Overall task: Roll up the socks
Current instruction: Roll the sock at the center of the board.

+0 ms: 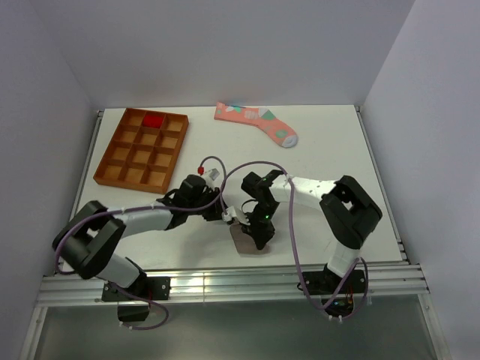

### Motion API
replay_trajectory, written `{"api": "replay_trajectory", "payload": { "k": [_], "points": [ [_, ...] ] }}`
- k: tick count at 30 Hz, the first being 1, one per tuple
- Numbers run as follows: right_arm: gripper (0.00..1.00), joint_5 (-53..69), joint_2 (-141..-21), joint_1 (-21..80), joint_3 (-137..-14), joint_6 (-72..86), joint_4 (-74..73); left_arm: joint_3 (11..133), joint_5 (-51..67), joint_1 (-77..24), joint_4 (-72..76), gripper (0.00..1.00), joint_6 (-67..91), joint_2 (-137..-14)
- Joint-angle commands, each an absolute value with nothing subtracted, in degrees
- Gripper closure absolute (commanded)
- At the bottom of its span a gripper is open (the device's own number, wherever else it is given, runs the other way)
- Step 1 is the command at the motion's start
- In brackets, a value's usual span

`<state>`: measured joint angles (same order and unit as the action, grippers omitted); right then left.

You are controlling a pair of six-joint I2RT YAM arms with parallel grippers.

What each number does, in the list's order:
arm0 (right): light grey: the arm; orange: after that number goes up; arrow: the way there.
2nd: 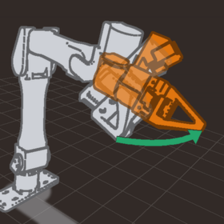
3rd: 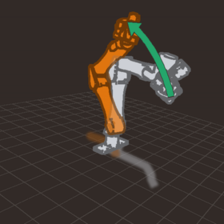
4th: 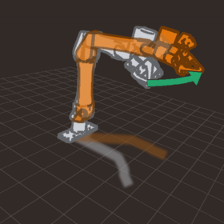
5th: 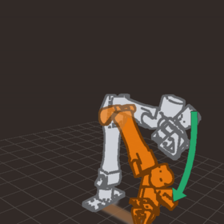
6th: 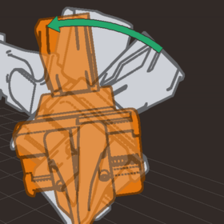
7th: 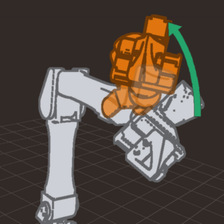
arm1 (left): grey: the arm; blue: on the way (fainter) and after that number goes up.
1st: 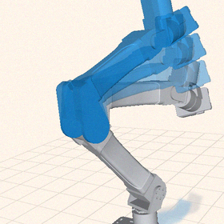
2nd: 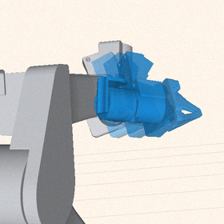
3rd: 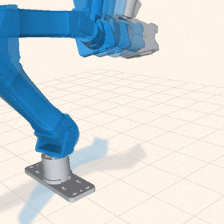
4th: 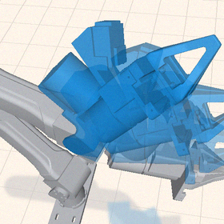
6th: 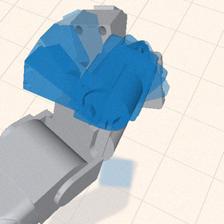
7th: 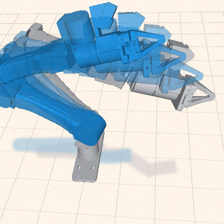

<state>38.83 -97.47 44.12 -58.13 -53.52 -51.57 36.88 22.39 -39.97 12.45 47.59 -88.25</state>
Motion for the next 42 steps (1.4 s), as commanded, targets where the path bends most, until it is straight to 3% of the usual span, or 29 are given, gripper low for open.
{"api": "replay_trajectory", "payload": {
  "k": [1,5,9,11,21,24,33,42],
  "points": [
    [0.88,45.1,-102.1,42.3,-64.1,-57.6,-63.6,31.0,12.2,-40.3,16.8,0.87,48.7,-79.5],
    [0.87,46.5,-107.7,40.3,-69.5,-58.8,-68.8,19.8,8.3,-40.3,23.8,0.93,52.6,-71.4],
    [0.88,46.2,-111.3,39.9,-73.3,-56.7,-69.3,16.6,4.8,-42.5,23.9,1.00,50.0,-66.1],
    [0.88,46.1,-111.9,40.0,-74.0,-56.3,-69.5,15.2,3.7,-45.0,23.9,0.98,49.6,-64.5],
    [0.88,44.4,-111.5,39.9,-74.1,-52.3,-66.3,15.6,8.5,-51.9,35.9,0.99,52.8,-77.3],
    [0.88,44.1,-111.2,39.9,-74.1,-51.8,-66.0,15.8,9.7,-53.2,38.6,0.94,53.4,-81.6],
    [0.88,45.8,-113.7,40.1,-76.2,-53.3,-70.0,20.0,10.5,-53.9,38.9,0.99,53.9,-91.7],
    [0.88,39.4,-115.8,40.1,-73.6,-44.0,-62.0,20.0,10.7,-53.9,41.0,1.00,54.2,-93.6]
  ]
}}
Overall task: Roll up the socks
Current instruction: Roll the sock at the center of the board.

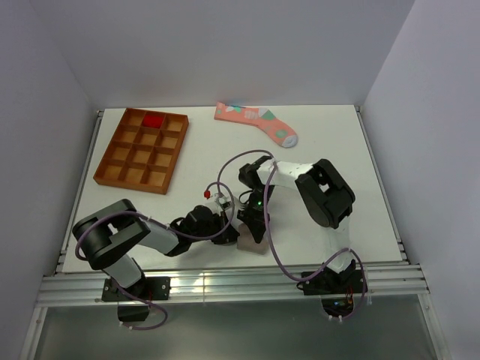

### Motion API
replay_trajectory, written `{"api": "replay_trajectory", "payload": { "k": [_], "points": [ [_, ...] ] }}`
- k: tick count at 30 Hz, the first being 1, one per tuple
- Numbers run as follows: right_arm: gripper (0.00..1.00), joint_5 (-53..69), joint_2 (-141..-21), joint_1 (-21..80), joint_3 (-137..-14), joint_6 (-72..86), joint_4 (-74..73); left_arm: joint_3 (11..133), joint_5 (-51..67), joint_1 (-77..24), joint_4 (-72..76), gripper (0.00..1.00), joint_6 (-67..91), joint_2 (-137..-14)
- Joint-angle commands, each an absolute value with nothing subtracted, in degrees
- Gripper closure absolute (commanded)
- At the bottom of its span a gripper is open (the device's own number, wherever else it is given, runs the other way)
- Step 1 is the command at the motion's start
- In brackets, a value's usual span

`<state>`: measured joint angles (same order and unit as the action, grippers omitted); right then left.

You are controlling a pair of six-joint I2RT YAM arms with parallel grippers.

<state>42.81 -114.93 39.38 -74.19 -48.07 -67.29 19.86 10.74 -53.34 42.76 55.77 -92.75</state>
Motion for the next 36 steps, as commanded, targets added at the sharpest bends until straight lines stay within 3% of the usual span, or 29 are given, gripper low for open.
{"api": "replay_trajectory", "payload": {
  "k": [1,6,16,23,28,36],
  "points": [
    [0.88,38.4,-115.9,40.1,-73.1,-43.3,-60.7,20.0,10.5,-53.9,40.9,1.00,54.1,-93.3],
    [0.88,36.5,-117.7,40.0,-72.4,-40.3,-59.9,19.3,10.0,-53.9,40.3,0.99,53.7,-91.4],
    [0.88,31.9,-119.4,40.0,-71.9,-36.0,-56.0,16.0,7.2,-53.9,35.8,0.77,51.1,-84.1],
    [0.88,30.1,-120.0,40.0,-72.2,-35.2,-55.5,13.8,4.8,-54.1,25.6,0.76,42.8,-70.1],
    [0.88,30.1,-121.4,39.9,-73.8,-36.0,-57.2,17.4,1.7,-55.3,18.3,0.67,37.6,-57.5],
    [0.87,28.6,-123.9,39.9,-78.2,-36.7,-59.2,28.9,3.5,-56.7,13.5,0.59,29.5,-68.3]
  ]
}}
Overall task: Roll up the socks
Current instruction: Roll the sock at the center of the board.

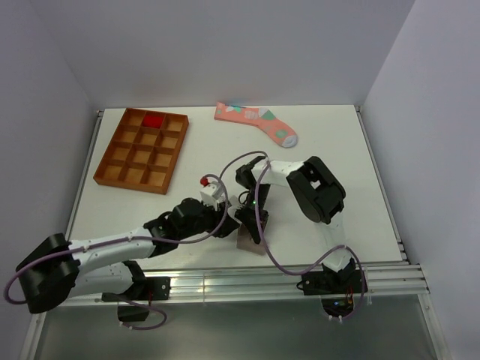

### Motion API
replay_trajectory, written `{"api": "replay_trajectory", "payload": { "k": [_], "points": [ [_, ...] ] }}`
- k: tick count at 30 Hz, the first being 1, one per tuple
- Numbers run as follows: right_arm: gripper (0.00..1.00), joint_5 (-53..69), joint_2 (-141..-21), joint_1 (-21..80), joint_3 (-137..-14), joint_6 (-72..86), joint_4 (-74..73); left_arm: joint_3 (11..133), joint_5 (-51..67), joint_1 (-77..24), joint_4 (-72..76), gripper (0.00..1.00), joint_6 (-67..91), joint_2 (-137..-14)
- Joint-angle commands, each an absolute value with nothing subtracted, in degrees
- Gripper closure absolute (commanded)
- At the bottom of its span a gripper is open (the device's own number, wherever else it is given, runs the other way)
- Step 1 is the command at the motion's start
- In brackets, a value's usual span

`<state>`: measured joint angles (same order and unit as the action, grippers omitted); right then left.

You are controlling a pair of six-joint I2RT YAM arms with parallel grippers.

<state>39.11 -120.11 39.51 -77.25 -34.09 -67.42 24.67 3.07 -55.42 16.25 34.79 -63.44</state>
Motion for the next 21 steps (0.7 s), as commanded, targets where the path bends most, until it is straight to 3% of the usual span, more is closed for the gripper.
{"api": "replay_trajectory", "payload": {
  "k": [1,16,21],
  "points": [
    [0.87,28.3,-124.4,40.0,-78.6,-36.7,-59.3,29.7,3.6,-57.0,13.8,0.58,29.0,-69.6],
    [0.87,26.1,-126.4,38.8,-83.2,-36.6,-60.0,30.4,7.6,-58.2,26.0,0.55,31.9,-83.1],
    [0.87,25.4,-126.4,38.6,-84.2,-36.2,-60.0,30.2,7.3,-58.8,27.4,0.59,33.6,-86.8]
  ]
}}
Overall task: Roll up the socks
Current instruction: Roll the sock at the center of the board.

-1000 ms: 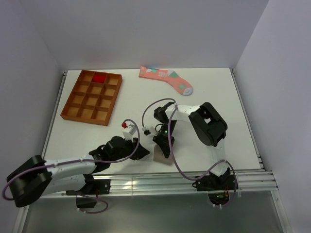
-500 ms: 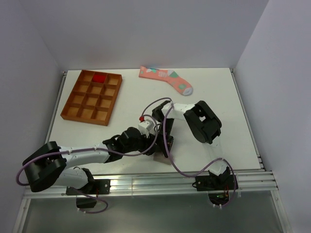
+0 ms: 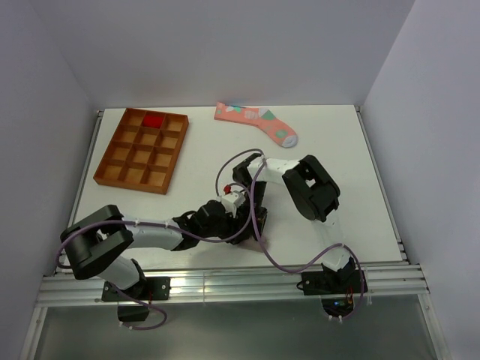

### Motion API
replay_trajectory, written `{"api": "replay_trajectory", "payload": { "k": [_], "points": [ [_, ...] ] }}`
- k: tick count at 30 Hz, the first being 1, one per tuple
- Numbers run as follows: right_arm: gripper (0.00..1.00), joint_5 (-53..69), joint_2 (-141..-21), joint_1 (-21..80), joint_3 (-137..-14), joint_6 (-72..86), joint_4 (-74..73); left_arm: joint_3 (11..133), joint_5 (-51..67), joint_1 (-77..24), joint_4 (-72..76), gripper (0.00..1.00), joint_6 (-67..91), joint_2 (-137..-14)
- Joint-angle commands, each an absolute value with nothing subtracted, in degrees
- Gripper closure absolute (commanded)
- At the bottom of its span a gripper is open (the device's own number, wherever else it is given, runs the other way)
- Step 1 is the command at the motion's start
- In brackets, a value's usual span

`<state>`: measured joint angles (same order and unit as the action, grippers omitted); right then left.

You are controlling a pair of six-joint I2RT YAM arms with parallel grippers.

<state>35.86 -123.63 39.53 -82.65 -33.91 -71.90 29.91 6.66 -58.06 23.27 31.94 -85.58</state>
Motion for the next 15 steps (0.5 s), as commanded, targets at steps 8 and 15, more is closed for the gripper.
{"api": "replay_trajectory", "payload": {
  "k": [8,15],
  "points": [
    [0.85,24.7,-125.2,38.1,-83.3,-35.2,-58.1,29.7,4.7,-60.0,27.6,0.78,37.1,-91.1],
    [0.69,25.5,-119.3,37.0,-80.0,-33.1,-54.3,26.7,2.3,-61.3,30.5,1.00,41.3,-92.9]
  ]
}}
